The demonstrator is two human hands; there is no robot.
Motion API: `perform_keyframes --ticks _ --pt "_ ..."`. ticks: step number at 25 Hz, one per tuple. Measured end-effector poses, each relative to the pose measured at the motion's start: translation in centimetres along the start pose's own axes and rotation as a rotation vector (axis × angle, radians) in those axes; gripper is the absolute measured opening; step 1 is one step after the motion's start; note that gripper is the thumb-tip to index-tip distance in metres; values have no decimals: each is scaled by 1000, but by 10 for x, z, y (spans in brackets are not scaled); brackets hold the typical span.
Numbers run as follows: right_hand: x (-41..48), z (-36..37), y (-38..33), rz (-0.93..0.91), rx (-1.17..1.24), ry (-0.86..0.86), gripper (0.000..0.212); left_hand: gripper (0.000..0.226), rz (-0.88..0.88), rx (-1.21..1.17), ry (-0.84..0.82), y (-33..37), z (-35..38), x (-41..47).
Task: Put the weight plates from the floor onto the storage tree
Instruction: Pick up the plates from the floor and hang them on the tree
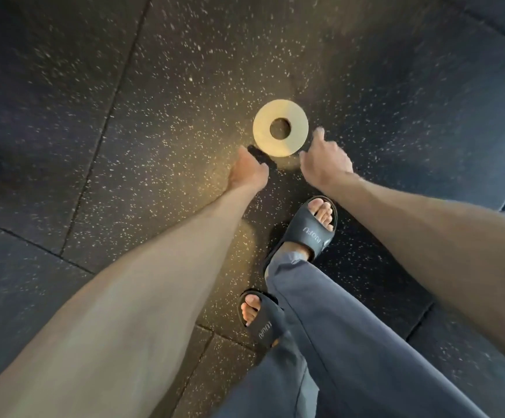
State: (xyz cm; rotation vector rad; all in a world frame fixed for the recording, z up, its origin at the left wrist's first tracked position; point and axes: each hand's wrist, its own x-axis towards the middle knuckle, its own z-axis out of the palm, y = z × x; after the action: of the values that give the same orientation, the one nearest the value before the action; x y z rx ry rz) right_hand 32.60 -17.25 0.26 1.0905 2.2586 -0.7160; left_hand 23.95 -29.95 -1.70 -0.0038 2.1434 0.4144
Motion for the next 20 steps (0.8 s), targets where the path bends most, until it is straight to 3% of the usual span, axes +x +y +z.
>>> perform_keyframes --ticks 5,10,15,20 --pt "67 30 -5 62 38 88 56 59 -5 -134 134 13 22 70" --pt "110 49 -10 102 16 113 73 62 91 10 283 41 36 99" --pt "122 44 -6 30 -48 132 54 54 188 245 354 35 40 101" --pt "69 6 7 24 -58 62 41 49 234 408 248 36 24 50"
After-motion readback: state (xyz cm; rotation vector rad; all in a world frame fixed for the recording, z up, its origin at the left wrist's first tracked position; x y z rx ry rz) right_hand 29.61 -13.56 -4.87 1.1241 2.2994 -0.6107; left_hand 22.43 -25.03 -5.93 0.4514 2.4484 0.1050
